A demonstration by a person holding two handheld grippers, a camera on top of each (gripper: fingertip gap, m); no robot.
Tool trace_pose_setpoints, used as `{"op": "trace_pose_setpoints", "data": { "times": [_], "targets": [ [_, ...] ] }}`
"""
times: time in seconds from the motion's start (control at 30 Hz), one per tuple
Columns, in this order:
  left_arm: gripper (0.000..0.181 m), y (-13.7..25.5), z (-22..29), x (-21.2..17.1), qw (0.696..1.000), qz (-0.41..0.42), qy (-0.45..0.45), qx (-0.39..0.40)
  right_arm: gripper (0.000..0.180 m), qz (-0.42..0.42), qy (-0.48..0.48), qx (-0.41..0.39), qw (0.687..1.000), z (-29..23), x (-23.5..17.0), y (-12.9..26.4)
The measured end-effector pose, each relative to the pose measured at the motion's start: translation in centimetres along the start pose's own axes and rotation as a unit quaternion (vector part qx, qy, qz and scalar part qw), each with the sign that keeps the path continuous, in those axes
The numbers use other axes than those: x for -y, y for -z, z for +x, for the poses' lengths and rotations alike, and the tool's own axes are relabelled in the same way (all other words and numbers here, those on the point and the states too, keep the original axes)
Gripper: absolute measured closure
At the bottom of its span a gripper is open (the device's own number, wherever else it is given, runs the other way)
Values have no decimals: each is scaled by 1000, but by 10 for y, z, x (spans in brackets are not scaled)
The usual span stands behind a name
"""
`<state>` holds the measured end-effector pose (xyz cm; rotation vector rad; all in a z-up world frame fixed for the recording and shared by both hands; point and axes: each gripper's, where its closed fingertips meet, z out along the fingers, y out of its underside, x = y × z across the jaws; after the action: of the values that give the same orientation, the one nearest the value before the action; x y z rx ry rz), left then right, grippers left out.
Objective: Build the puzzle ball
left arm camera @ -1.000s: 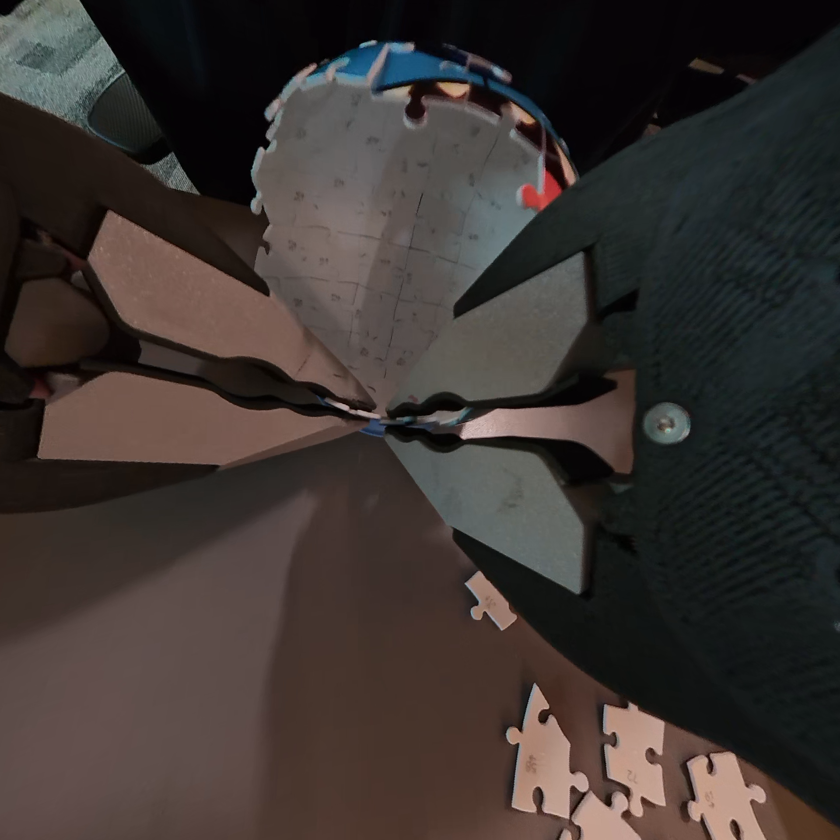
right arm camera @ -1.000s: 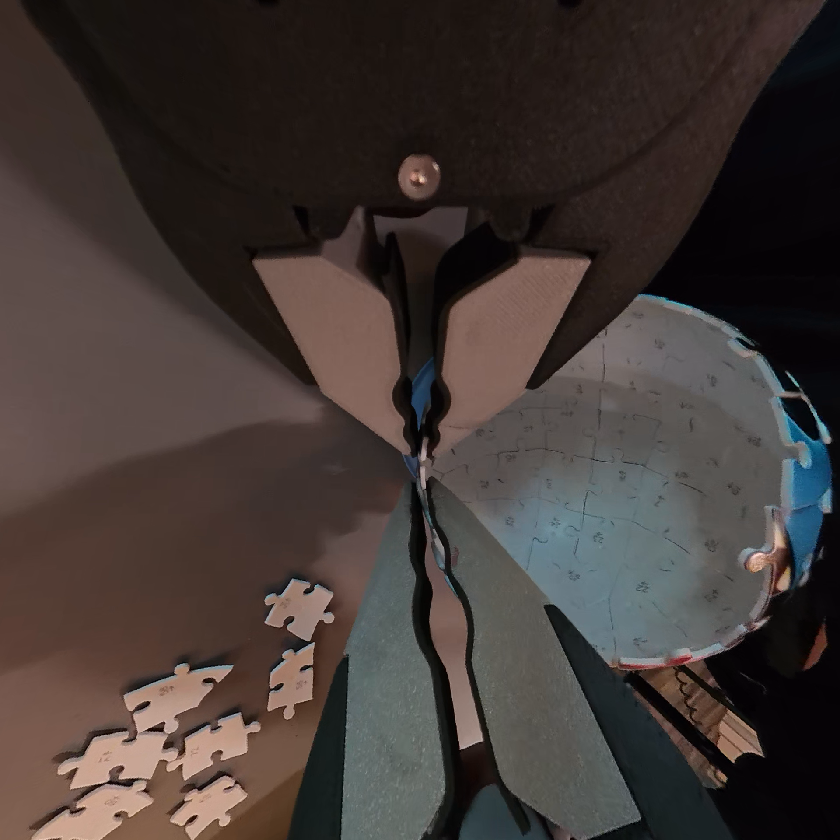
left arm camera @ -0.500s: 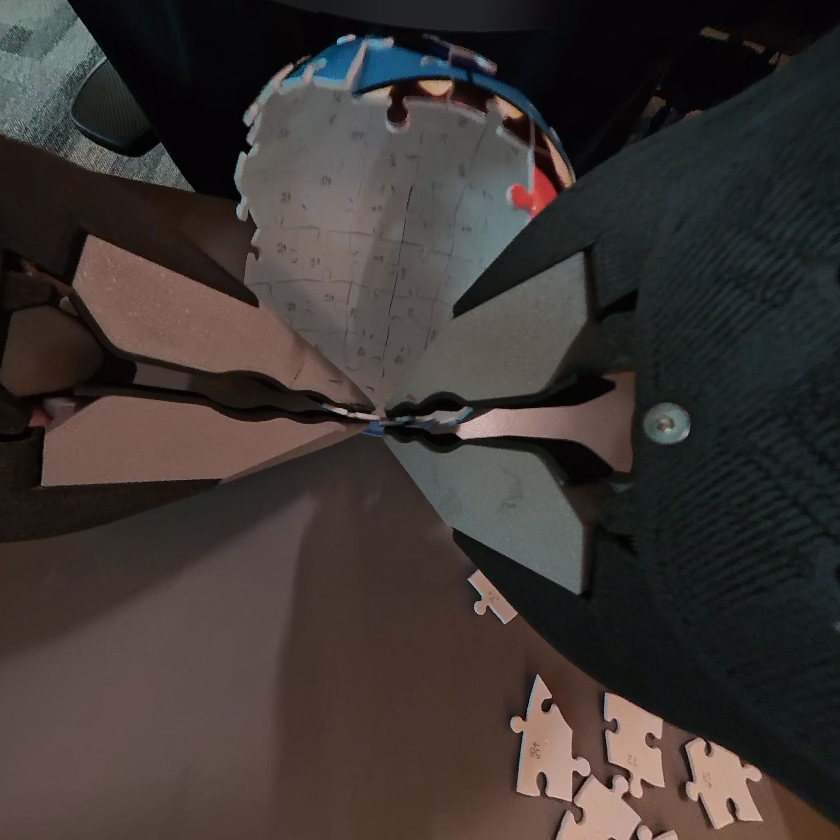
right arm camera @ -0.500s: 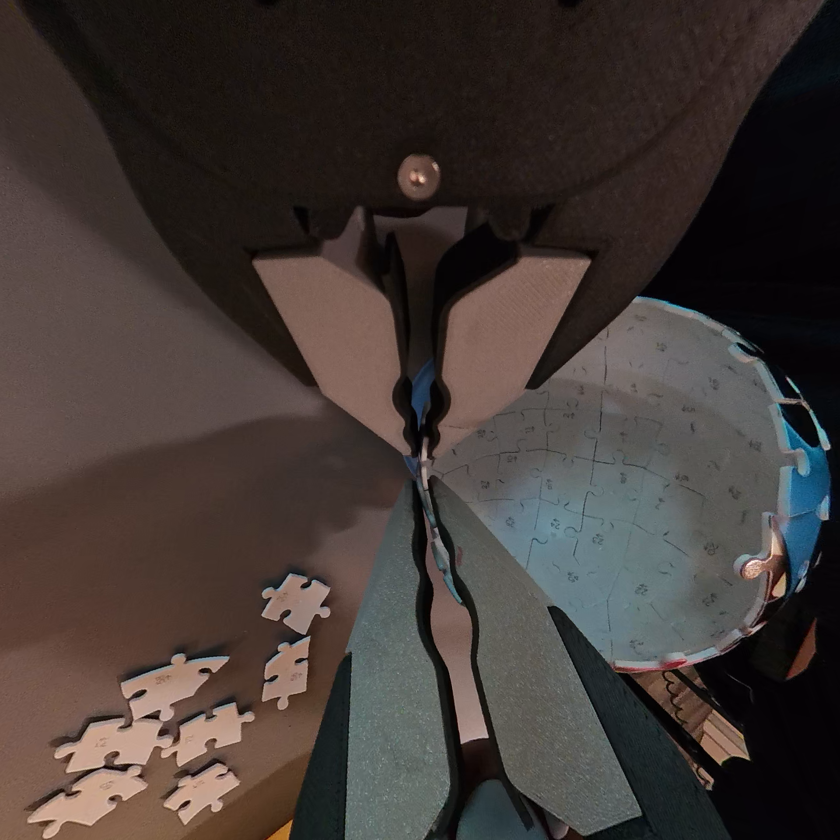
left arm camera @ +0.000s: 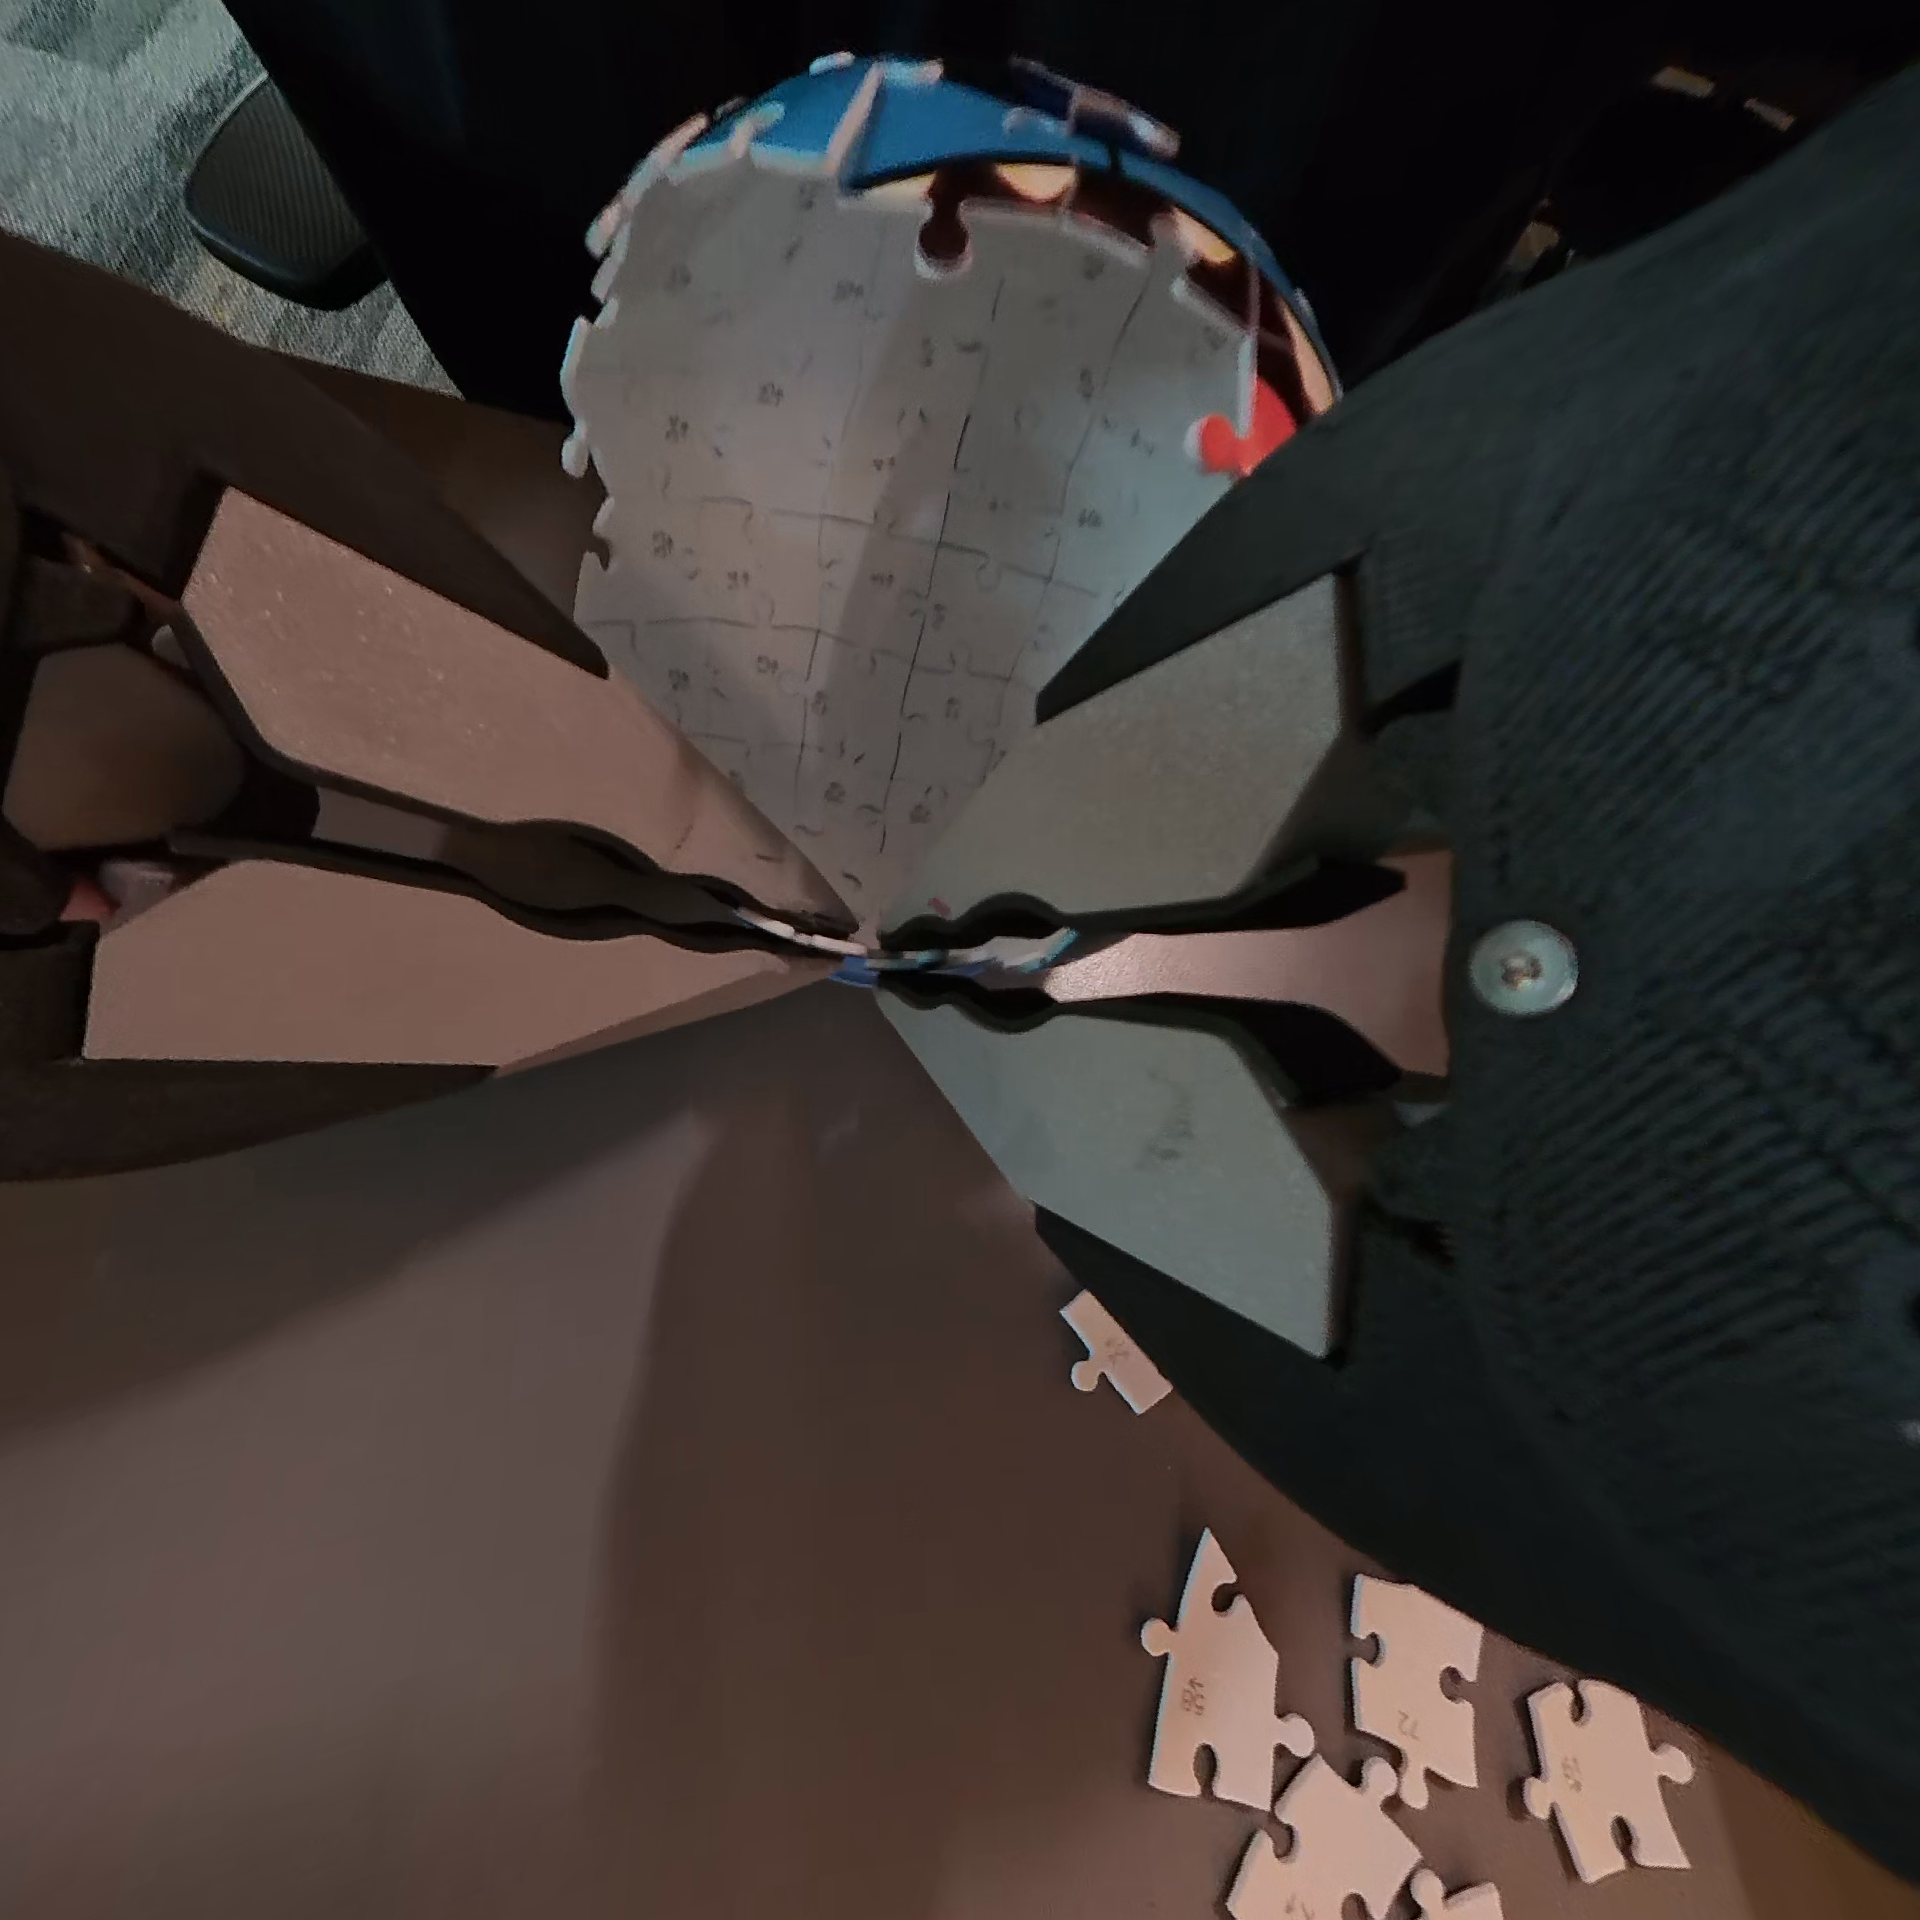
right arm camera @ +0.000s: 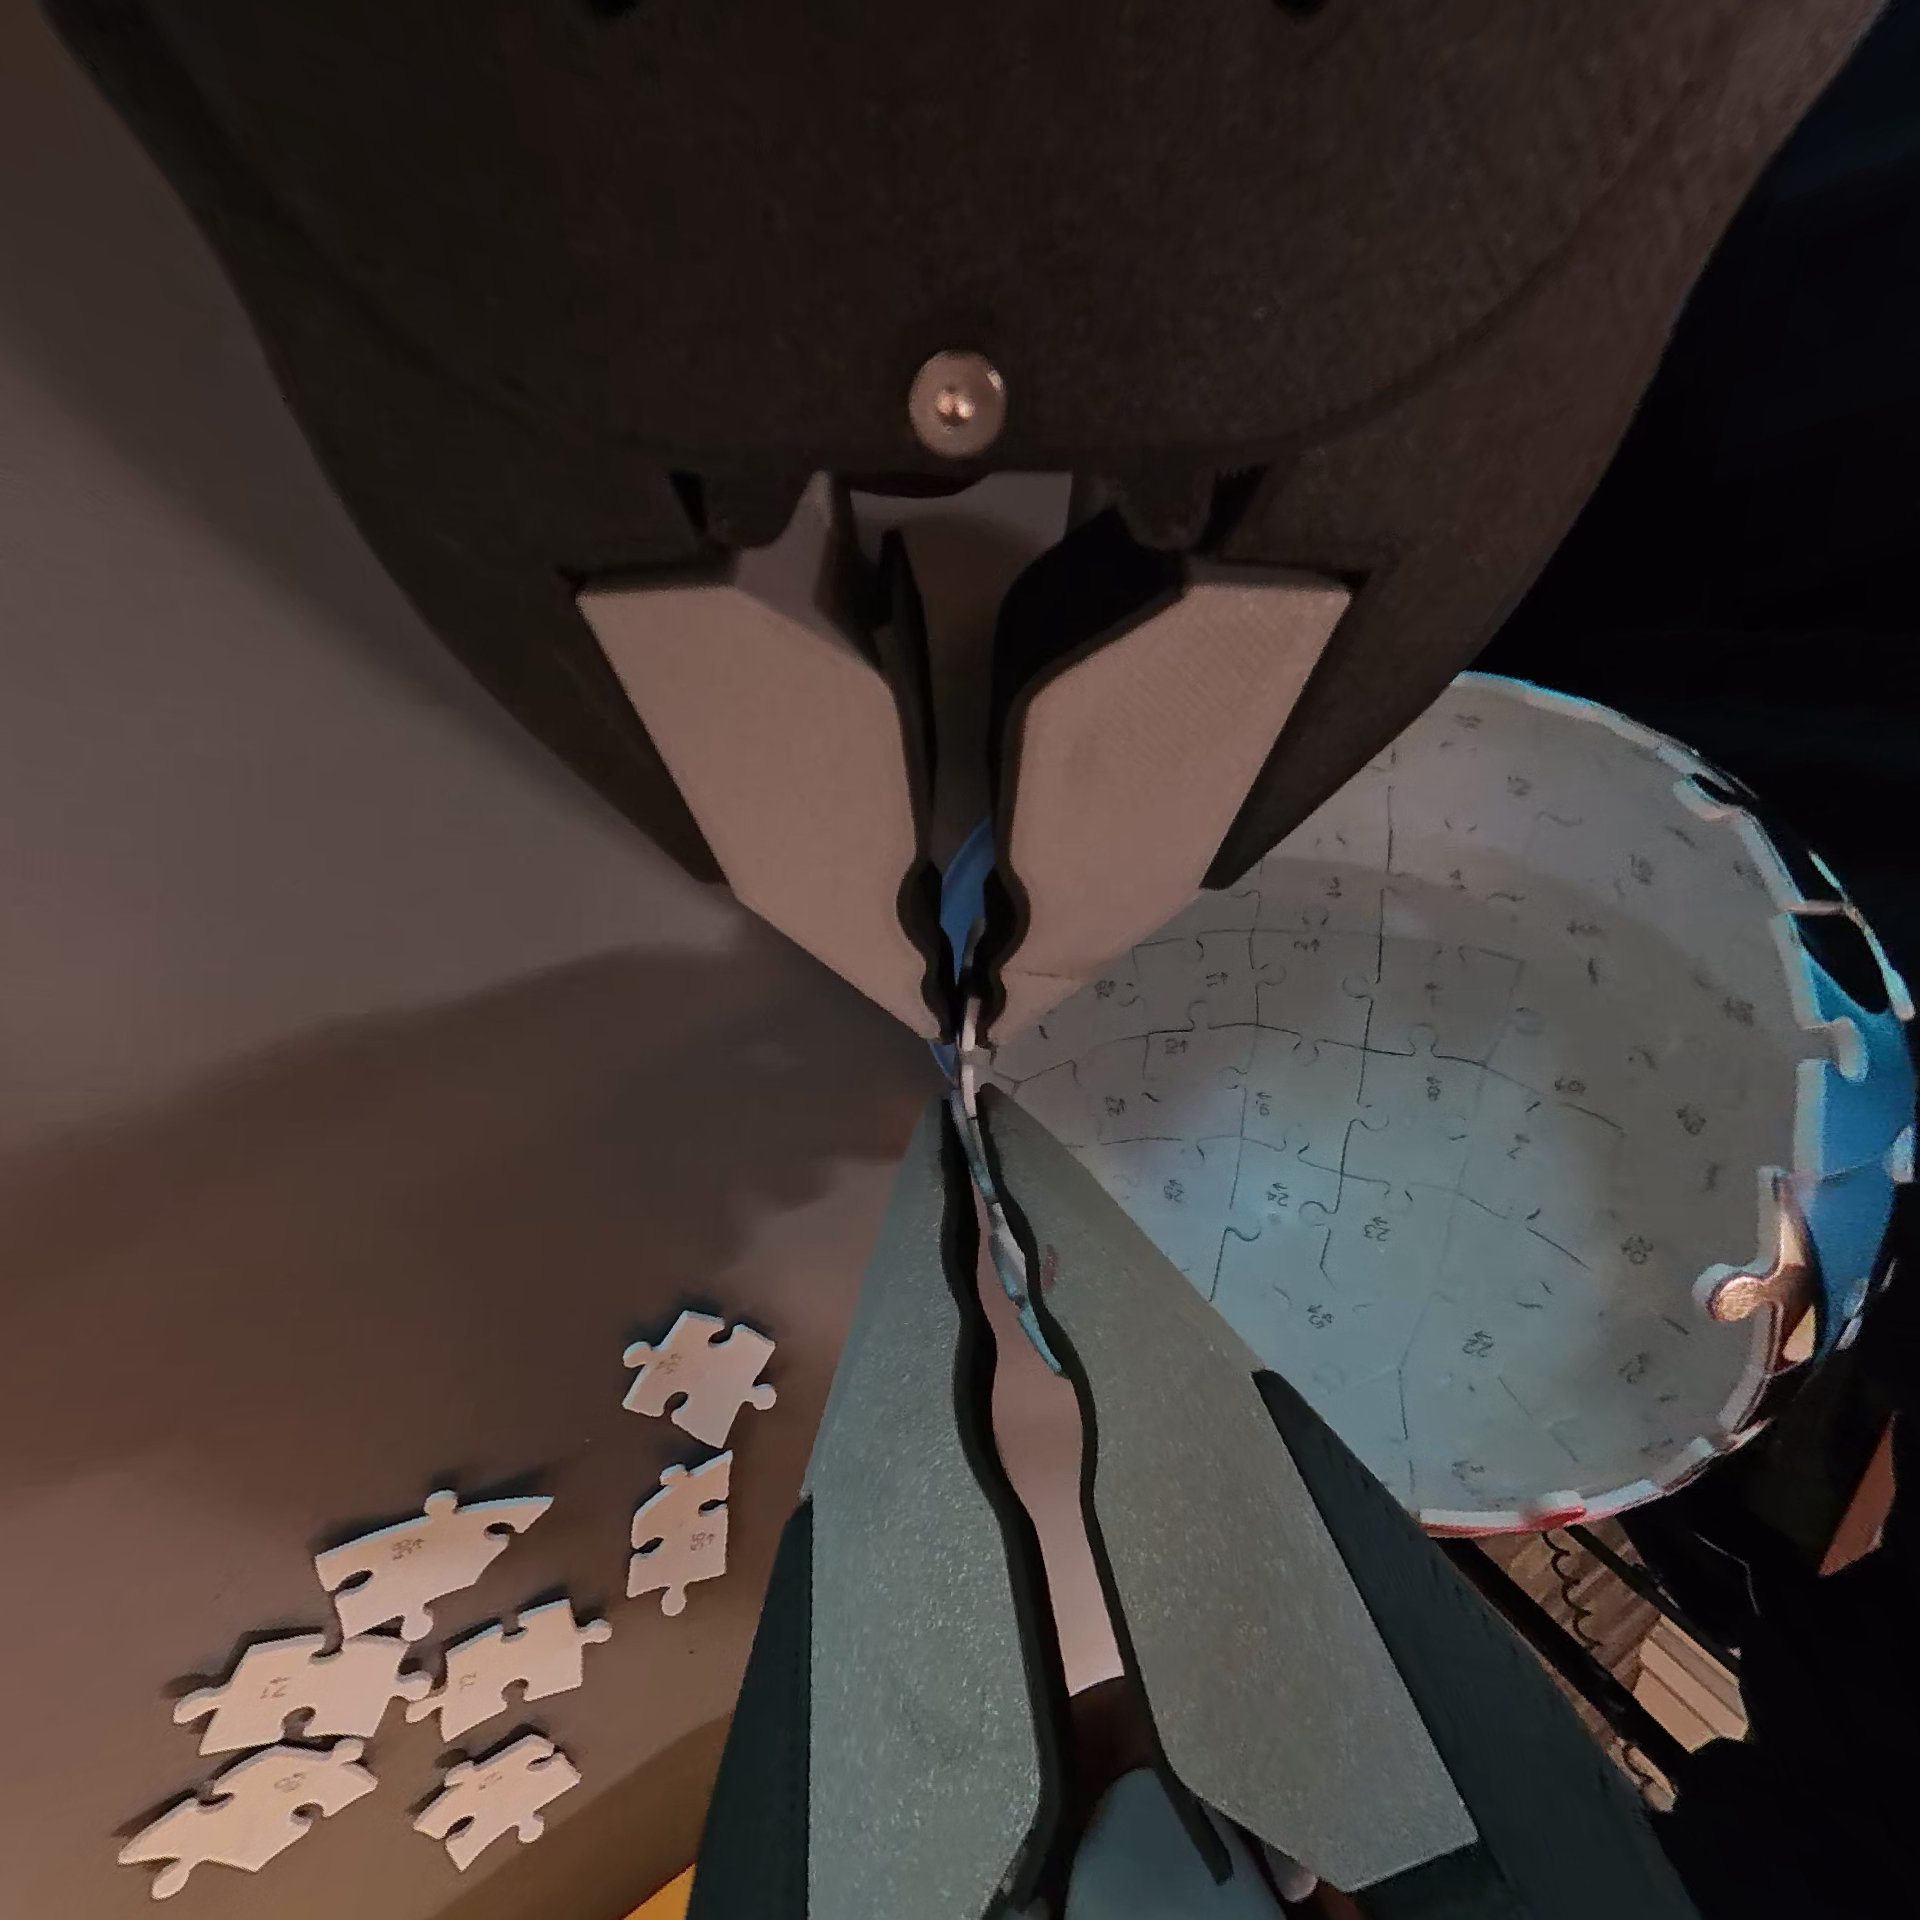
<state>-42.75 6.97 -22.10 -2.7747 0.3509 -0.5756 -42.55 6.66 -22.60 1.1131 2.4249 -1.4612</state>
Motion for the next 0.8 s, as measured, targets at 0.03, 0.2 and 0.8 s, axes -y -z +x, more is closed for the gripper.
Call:
{"op": "trace_pose_setpoints", "data": {
  "times": [0.03, 0.2, 0.8],
  "targets": [
    [179, 0, 0, -1, 1000, -2, 1, 0, 180, 0, 1, 0, 1000, 0, 0, 0],
    [179, 0, 1, -2, 1000, -12, -5, 3, 175, 9, -4, 10, 1000, 0, 3, 0],
    [179, 0, 0, -2, 1000, -3, 0, -3, 180, 35, 5, -2, 999, 2, 9, 4]
  ]
}}
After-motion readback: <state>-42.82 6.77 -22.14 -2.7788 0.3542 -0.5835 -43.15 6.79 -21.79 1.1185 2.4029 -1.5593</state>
